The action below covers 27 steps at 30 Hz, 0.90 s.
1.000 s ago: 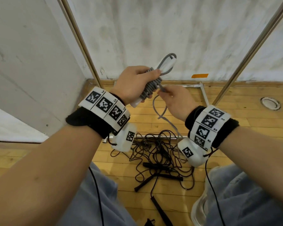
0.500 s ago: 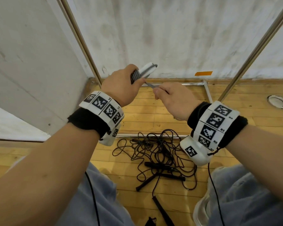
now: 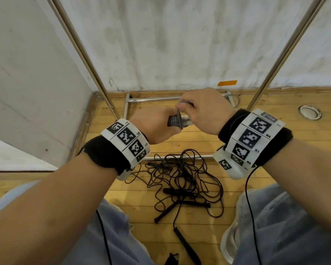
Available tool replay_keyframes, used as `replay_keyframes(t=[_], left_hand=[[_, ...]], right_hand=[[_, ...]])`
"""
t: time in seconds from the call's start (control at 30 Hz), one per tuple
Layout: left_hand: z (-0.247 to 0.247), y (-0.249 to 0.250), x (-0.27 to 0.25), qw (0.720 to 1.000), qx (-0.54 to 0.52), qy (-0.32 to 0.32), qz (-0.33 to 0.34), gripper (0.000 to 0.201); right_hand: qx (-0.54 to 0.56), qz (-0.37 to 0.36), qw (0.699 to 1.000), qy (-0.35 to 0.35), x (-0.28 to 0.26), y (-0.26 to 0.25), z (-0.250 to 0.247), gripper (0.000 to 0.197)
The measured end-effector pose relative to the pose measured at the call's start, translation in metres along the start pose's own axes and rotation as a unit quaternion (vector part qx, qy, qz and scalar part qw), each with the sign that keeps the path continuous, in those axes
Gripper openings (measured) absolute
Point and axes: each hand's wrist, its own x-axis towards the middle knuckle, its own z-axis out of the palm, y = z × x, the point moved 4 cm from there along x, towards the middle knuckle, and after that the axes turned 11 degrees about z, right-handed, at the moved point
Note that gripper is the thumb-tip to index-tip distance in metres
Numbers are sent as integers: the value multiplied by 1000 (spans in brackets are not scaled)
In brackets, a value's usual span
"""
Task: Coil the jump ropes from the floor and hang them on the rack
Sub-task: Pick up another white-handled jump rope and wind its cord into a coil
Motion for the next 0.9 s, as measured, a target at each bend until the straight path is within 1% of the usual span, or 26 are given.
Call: replay_keyframes(t=[0.07, 0.2, 0.23, 0.3, 0.33, 0.4, 0.5, 0.57, 0.6, 0.67, 0.7, 0.73, 0.8, 0.9], left_hand=[[-2, 6, -2, 1000, -8, 13, 17, 18], [-15, 15, -5, 995, -36, 81, 42, 39], [-18, 16, -6, 993, -44, 99, 46, 40], [-23, 18, -9, 989, -58, 121, 60, 36], [-24, 19, -10, 988, -61, 128, 69, 33], [-28, 20, -12, 985, -67, 142, 75, 34], [-34, 20, -17, 979, -95, 170, 58, 37], [-39, 18, -19, 967, -154, 203, 32, 34], [-42, 17, -19, 955, -193, 225, 18, 30], [-47, 13, -19, 932, -253, 259, -8, 29], [-49, 12, -19, 927, -261, 267, -17, 32], [-51, 10, -19, 926, -259, 274, -25, 33], [-54, 4, -19, 926, -244, 285, -42, 30], [-57, -7, -17, 927, -220, 298, -56, 25]], right_hand=[[16, 32, 999, 22, 4, 7, -5, 29], [78, 65, 994, 32, 11, 16, -13, 39], [95, 71, 993, 30, 13, 17, -14, 40], [143, 92, 985, 17, 16, 20, -17, 37], [174, 102, 979, 5, 18, 22, -18, 34], [239, 118, 964, -20, 19, 25, -19, 32], [313, 131, 939, -55, 18, 27, -17, 24], [378, 142, 912, -77, 19, 28, -11, 18], [398, 147, 902, -80, 19, 28, -8, 24], [423, 153, 890, -76, 19, 27, -1, 32], [426, 152, 889, -69, 19, 25, 1, 36], [416, 147, 895, -60, 18, 23, 5, 42], [376, 131, 916, -46, 15, 17, 12, 48], [341, 109, 932, -52, 10, 5, 22, 46]])
